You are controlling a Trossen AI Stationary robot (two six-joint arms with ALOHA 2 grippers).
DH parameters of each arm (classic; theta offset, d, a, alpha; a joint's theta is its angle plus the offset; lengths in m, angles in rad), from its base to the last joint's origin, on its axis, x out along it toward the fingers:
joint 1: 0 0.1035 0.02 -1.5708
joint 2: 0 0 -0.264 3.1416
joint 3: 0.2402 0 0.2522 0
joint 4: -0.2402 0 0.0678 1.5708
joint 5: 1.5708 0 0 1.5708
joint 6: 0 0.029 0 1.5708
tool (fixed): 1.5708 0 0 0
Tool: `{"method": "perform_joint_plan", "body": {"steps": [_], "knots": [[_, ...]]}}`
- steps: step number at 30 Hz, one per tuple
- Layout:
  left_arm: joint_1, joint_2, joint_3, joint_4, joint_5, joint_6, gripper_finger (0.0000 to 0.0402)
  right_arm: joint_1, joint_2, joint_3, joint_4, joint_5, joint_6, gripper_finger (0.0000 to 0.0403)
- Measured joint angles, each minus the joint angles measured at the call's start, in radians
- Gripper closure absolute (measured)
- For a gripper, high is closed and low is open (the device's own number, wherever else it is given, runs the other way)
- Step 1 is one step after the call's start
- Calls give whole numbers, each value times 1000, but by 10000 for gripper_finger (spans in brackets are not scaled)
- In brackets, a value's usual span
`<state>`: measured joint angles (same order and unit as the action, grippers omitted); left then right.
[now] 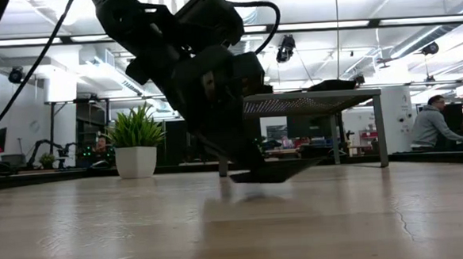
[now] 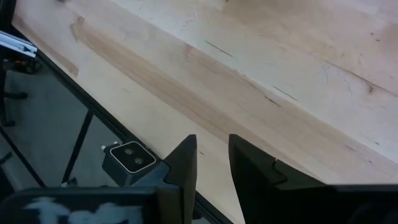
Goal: Pick & Place Mini shaped plates
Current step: Stack the black drop-shaped plate on top of the black drop-shaped plate on the shelf
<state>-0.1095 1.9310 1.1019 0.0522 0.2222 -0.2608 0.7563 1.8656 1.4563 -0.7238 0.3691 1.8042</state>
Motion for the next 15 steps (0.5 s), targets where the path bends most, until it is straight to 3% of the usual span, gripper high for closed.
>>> {"method": "perform_joint_plan", "body": {"steps": [6, 11, 15], "knots": [[4, -24, -1, 9, -27, -147, 401, 0, 0, 0, -2, 19, 19, 319], [3, -64, -2, 9, -150, -352, 401, 0, 0, -8, -35, 164, 166, 320], [2, -102, -3, 28, -213, -427, 401, -2, 1, -21, -101, 264, 288, 309]]}}
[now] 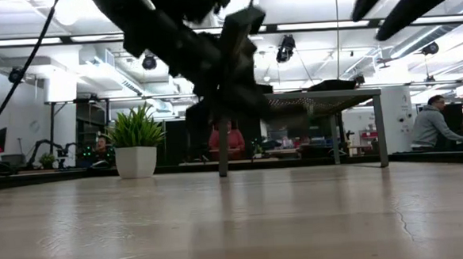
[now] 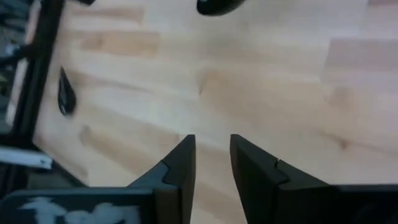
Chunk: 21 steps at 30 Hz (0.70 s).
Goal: Pick & Place Mini shaped plates
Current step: Stack the black drop-shaped plate on top of the black drop-shaped plate on the shelf
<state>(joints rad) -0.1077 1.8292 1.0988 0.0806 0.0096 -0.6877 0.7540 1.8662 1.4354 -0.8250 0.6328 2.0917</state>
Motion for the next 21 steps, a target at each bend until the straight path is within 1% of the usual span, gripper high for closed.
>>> {"method": "perform_joint_plan", "body": {"steps": [3, 6, 9, 11, 13, 17, 21], "knots": [[-9, -43, -1, 17, -58, -29, 401, -7, 1, -11, -11, 57, 19, 297], [-19, -95, -5, 19, -145, -20, 401, -20, 1, -25, -10, 67, 26, 285], [-26, -138, -7, 7, -213, -16, 401, -38, 1, -41, -11, 101, 115, 276], [-29, -162, -7, 9, -258, 16, 401, -57, 1, -50, -10, 121, 170, 268], [-32, -187, -7, 1, -308, 58, 401, -77, 1, -51, -9, 140, 179, 259], [-33, -227, -7, -20, -400, 135, 401, -103, -1, -51, -9, 277, 178, 241], [-33, -268, -7, -39, -483, 221, 401, -116, -5, -51, -5, 498, 176, 235]]}}
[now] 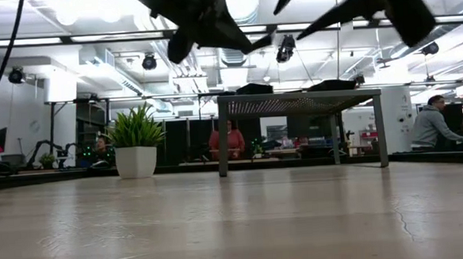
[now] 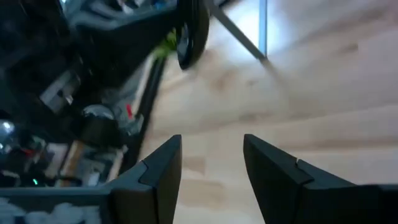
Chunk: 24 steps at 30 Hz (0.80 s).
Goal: Pick & Place Mini shaped plates
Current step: Stack the black drop-shaped plate on top of the black drop-shaped plate on the shelf
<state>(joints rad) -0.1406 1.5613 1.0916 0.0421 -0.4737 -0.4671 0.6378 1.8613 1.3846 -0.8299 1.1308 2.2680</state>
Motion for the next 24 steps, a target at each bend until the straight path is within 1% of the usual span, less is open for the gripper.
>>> {"method": "perform_joint_plan", "body": {"steps": [1, 5, 11, 17, 22, 24], "knots": [[0, -10, 0, -5, -15, 17, 401, -6, -4, 0, 1, 27, -1, 234], [-1, -49, 0, -31, -54, 102, 401, -33, -16, 0, 11, 66, -24, 237], [-20, -96, 0, -38, -114, 281, 401, -94, -47, 1, 42, 132, -88, 251], [-21, -115, 7, -36, -142, 439, 401, -164, -81, 1, 133, 134, -169, 266], [-21, -115, 9, -38, -164, 511, 402, -191, -98, 1, 221, 129, -309, 271], [-23, -115, 9, -39, -166, 538, 402, -197, -103, 1, 233, 122, -319, 270]]}}
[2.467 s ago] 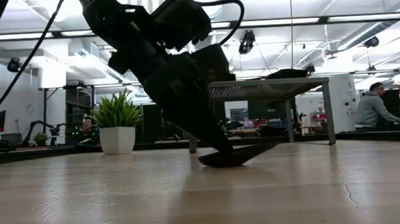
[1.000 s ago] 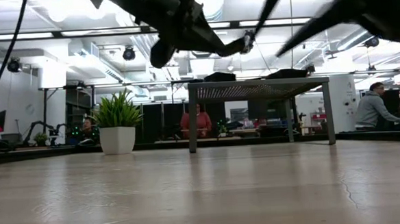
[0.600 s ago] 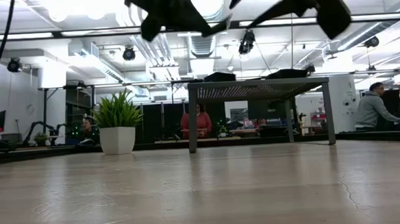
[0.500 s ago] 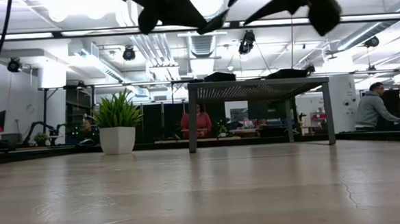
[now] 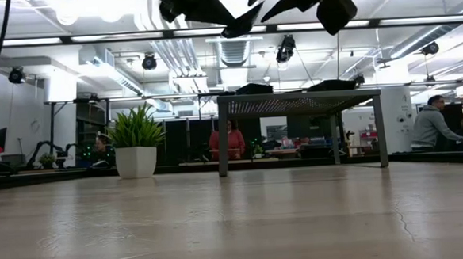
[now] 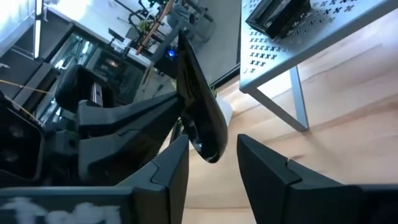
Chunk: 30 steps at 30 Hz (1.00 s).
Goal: Pick & Place Mini shaped plates
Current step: Stack the black drop-shaped plate on top of the black drop-shaped plate on the shelf
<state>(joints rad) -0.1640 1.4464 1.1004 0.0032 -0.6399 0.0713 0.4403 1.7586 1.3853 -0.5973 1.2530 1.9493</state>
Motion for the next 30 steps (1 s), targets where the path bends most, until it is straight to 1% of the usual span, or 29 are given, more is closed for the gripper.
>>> {"method": "perform_joint_plan", "body": {"steps": [3, 8, 12, 25, 30], "knots": [[-1, -3, 2, 0, -11, 9, 402, -7, -5, 0, 4, -9, 11, 270], [-3, -10, 26, 2, -14, 26, 402, -23, -5, 0, 5, -53, 19, 278], [-6, -10, 33, 0, -14, 60, 402, -27, -5, 0, 6, -54, 19, 286], [-21, -10, 33, -28, -13, 50, 402, -30, -5, 0, 10, -50, 16, 290], [-23, -10, 33, -28, -12, 41, 402, -32, -5, 0, 11, -49, 16, 305]]}}
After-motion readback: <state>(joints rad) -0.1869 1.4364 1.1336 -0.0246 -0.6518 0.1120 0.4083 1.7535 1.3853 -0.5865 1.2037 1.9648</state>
